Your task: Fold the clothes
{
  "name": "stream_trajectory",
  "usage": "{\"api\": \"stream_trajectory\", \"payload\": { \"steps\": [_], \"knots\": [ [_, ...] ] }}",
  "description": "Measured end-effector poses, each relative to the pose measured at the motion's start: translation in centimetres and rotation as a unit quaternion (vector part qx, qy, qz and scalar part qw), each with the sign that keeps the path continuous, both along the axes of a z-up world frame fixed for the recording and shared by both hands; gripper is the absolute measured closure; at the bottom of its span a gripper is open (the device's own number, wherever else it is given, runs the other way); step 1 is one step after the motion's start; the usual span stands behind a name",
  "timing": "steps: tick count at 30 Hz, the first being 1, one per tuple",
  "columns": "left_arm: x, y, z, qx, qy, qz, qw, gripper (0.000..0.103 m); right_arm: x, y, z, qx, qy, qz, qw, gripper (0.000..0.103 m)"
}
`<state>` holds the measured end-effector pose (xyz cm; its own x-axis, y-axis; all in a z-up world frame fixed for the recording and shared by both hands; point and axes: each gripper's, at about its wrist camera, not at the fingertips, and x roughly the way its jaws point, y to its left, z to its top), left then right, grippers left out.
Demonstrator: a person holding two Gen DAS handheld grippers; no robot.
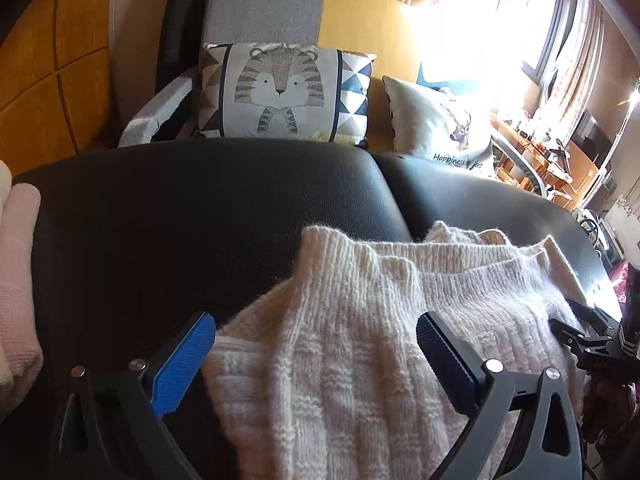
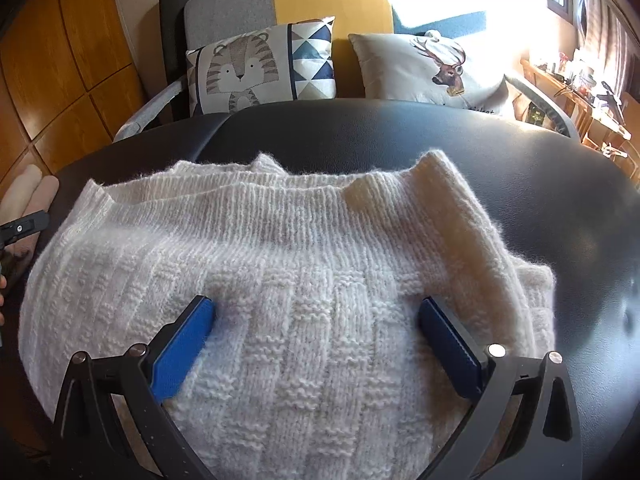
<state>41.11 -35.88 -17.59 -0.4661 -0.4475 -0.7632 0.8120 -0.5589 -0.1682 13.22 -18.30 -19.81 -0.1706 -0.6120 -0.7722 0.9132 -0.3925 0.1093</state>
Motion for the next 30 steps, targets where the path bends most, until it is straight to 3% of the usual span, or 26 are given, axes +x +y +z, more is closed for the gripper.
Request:
{"api": "stream_trajectory", "payload": {
  "steps": [4,8,10,13,17,22,26,30],
  "knots": [
    [-0.4,2.1,1.4,-0.014,0.002,-0.040,0.9991,0.000,1.9,1.2,2.6,-0.045,0.003,0.009,0.999,0.000],
    [-2.9,4.3,0.0,-0.017,-0.023,-0.086,0.9959,0.000,3.8,1.2,1.8,-0.036,0.002,0.040,0.999,0.000],
    [-3.7,4.7,-1.6,-0.010,-0.035,-0.086,0.9957,0.000,3.9,0.9,0.0,-0.005,0.002,0.044,0.999,0.000],
    [-3.6,4.6,-3.8,0.000,-0.035,-0.074,0.9966,0.000,4.1,1.5,-1.4,-0.014,0.015,0.051,0.998,0.000],
    [-3.0,4.6,-4.2,-0.009,-0.016,-0.071,0.9973,0.000,4.5,1.4,-1.6,-0.009,0.032,0.045,0.998,0.000],
    [-3.3,5.0,-3.2,0.002,-0.028,-0.057,0.9980,0.000,4.5,2.4,-0.6,-0.010,0.027,0.028,0.999,0.000],
    [-3.6,6.6,-1.4,-0.003,-0.011,-0.071,0.9974,0.000,4.7,4.7,1.4,-0.038,0.029,0.002,0.999,0.000],
    [-5.1,7.8,-1.2,-0.018,-0.021,-0.094,0.9951,0.000,3.4,5.5,-0.4,-0.002,0.011,-0.007,1.000,0.000]
  ]
}}
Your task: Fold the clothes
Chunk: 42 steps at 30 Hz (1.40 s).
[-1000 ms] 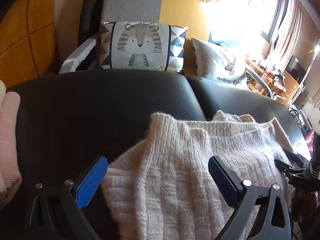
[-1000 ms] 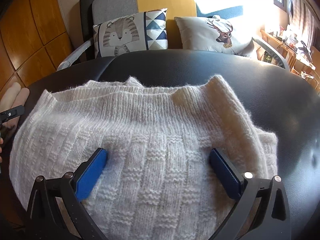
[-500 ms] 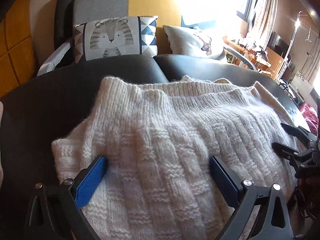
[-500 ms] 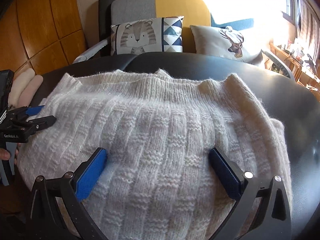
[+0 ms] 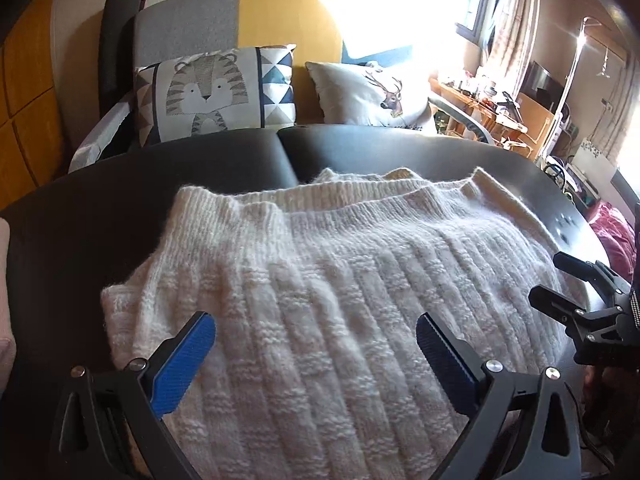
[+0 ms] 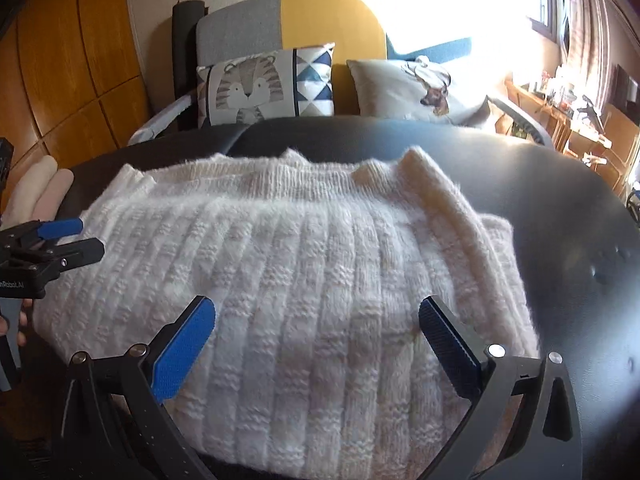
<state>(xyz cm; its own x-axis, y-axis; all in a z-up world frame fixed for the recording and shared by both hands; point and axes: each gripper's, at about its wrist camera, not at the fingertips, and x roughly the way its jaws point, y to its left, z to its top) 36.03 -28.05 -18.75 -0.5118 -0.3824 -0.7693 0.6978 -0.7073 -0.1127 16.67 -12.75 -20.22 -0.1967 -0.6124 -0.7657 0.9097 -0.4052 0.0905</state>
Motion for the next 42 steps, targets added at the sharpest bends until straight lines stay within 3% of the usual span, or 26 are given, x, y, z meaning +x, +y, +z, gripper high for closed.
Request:
{"api": "stream_trajectory", "payload": {
  "steps": [2,6,21,30,36,42],
  "knots": [
    [-0.5,-0.1,-0.9,0.004,-0.010,0.004,0.9999,0.000,-0.6,0.6,-1.2,-0.002,-0.019,0.006,1.000,0.000],
    [-0.5,-0.2,-2.6,-0.003,-0.016,0.003,0.9999,0.000,0.1,0.7,-1.4,-0.001,0.009,0.021,1.000,0.000],
    [-0.5,1.1,0.1,0.007,0.008,0.008,0.9999,0.000,-0.1,1.5,-1.1,-0.021,-0.003,0.012,1.000,0.000],
    [-0.3,1.0,-1.9,0.017,-0.020,0.017,0.9995,0.000,0.3,1.4,-1.4,-0.005,0.013,0.019,1.000,0.000],
    [0.2,0.4,-0.7,0.014,-0.005,0.033,0.9993,0.000,-1.0,1.6,0.1,-0.027,-0.022,-0.013,0.999,0.000],
    [0.1,-1.5,-0.2,0.015,-0.006,0.048,0.9987,0.000,-2.5,-0.5,2.4,-0.039,-0.013,-0.018,0.999,0.000]
  ]
}}
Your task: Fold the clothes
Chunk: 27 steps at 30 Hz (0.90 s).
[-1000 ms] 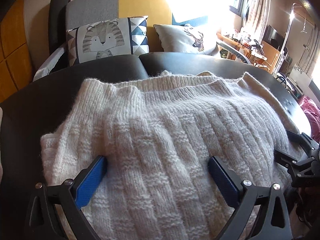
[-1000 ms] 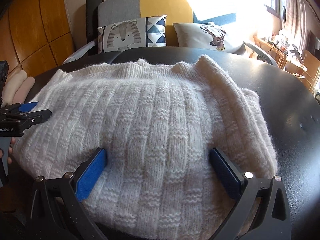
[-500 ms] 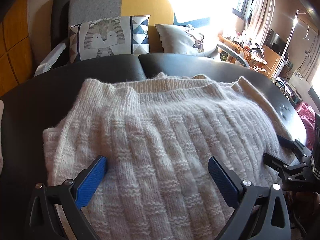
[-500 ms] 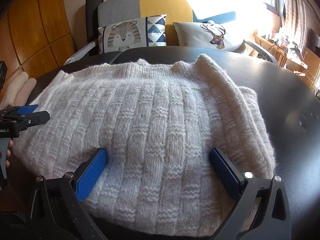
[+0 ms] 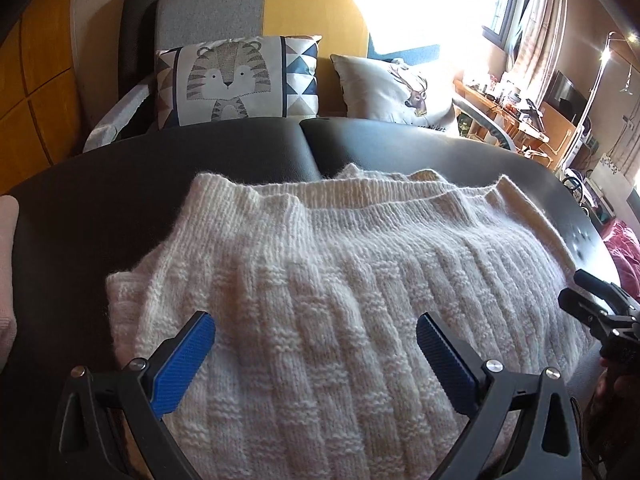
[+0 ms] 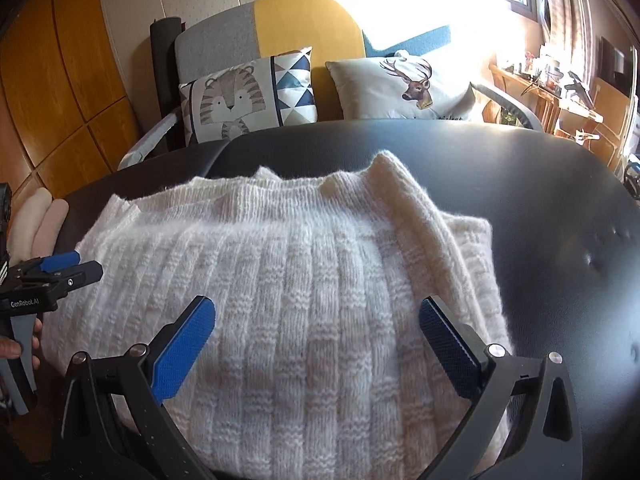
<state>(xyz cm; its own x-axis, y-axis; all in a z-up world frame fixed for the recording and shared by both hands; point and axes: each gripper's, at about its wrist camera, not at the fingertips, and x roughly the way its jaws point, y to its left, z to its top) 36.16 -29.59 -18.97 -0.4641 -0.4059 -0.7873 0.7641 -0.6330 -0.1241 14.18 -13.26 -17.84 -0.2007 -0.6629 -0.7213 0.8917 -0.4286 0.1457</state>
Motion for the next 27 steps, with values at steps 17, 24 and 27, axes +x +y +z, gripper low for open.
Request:
{"api": "stream_trajectory", "payload": {
  "steps": [17,24,27],
  "knots": [
    [-0.1,-5.1,-2.7,0.003,0.013,0.009,0.9999,0.000,-3.1,-7.1,-4.4,0.053,-0.020,0.060,0.997,0.000],
    [-0.3,-5.7,-0.3,0.001,0.036,0.032,0.9988,0.000,-2.6,-6.7,-4.5,0.039,-0.010,0.051,0.998,0.000],
    [-1.6,-6.7,-1.1,0.008,0.008,0.033,0.9994,0.000,-2.7,-6.7,-4.6,0.036,-0.011,0.049,0.998,0.000]
  ]
}}
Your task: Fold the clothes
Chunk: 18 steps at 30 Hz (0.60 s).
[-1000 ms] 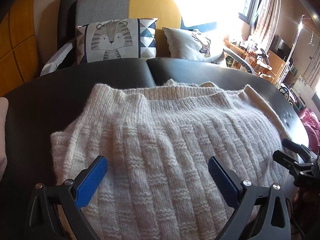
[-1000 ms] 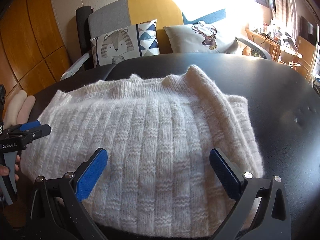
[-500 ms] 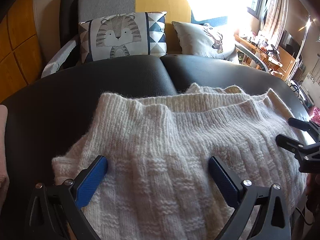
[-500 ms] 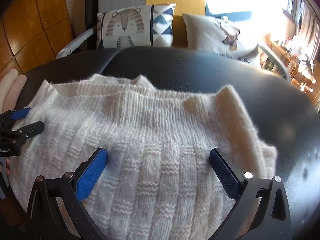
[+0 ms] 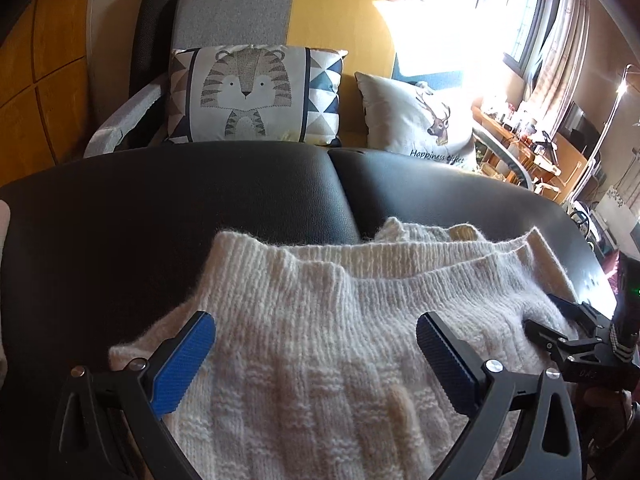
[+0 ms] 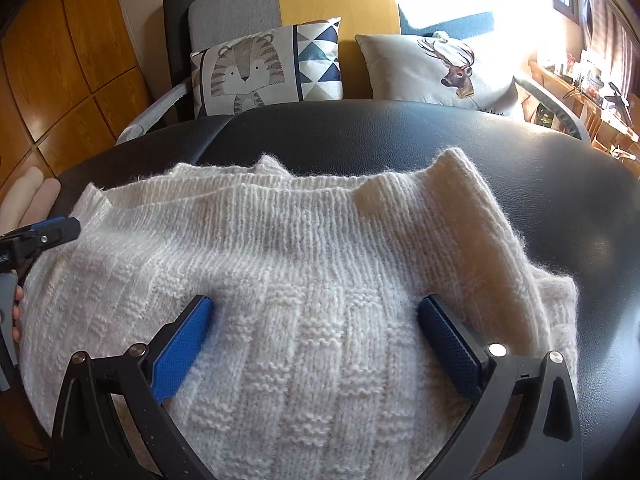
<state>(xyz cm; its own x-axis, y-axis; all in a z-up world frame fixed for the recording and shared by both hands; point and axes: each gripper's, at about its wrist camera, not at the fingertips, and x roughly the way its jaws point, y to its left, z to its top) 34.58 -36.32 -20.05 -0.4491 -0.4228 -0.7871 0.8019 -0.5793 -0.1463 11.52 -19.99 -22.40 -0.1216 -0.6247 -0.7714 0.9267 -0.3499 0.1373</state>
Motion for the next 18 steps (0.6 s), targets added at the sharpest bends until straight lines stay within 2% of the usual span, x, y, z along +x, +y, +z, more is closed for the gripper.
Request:
{"api": "stream_trajectory", "payload": {
  "steps": [4,10,18],
  "knots": [
    [-0.4,-0.2,-2.3,-0.011,-0.024,0.001,0.9996,0.000,0.2,0.7,0.0,-0.007,-0.004,-0.010,1.000,0.000],
    [1.0,0.8,-2.2,-0.014,-0.017,-0.009,0.9997,0.000,1.3,2.3,0.0,-0.016,-0.008,-0.015,1.000,0.000],
    [4.0,3.8,-2.2,-0.016,-0.018,0.004,0.9997,0.000,3.9,3.8,0.2,-0.020,0.001,0.000,1.000,0.000]
  ]
}}
